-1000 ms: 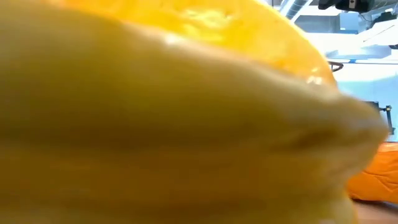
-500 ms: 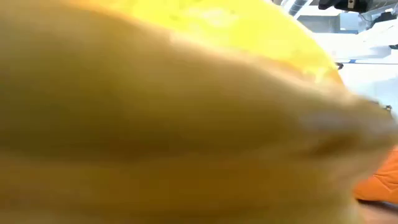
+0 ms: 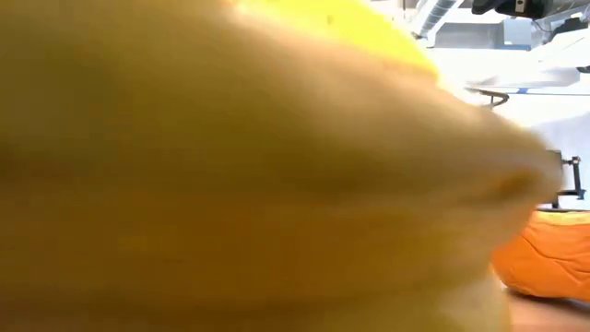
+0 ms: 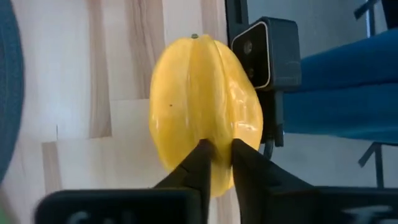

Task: Build produce basket
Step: Put the yellow starfruit into the gold wire basket

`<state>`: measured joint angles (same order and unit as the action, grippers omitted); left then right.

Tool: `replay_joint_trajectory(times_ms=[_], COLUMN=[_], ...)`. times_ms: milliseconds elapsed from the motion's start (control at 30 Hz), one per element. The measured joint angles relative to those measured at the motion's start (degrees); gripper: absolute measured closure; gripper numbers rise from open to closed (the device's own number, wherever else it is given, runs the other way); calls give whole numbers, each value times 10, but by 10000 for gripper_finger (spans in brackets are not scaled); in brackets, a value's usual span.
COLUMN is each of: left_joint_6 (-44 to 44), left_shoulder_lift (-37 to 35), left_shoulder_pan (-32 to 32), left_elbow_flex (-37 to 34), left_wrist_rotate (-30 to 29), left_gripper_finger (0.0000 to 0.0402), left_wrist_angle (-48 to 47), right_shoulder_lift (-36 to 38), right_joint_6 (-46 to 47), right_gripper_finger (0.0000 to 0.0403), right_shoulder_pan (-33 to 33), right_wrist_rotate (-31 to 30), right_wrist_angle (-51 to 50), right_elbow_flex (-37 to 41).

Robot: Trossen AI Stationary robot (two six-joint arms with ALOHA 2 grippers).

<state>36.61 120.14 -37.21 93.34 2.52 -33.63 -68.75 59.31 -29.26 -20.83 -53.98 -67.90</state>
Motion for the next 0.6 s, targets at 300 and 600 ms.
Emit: replay_joint_trajectory(times_ms=[300,600], left_joint_6=[20,-47], left_shoulder_lift=[0,-5], left_shoulder_pan=[-2,-6], left_elbow_flex=[27,246], left_wrist_rotate=[-59,-143], left_gripper_finger=[399,401], left_wrist_angle=[-23,-214], right_shoulder_lift=[0,0], right_joint_6=[1,1], right_gripper_finger=[395,395], right_shoulder_pan=[0,0], right_wrist_rotate=[0,0], right_wrist_angle=[0,0], right_elbow_flex=[0,0])
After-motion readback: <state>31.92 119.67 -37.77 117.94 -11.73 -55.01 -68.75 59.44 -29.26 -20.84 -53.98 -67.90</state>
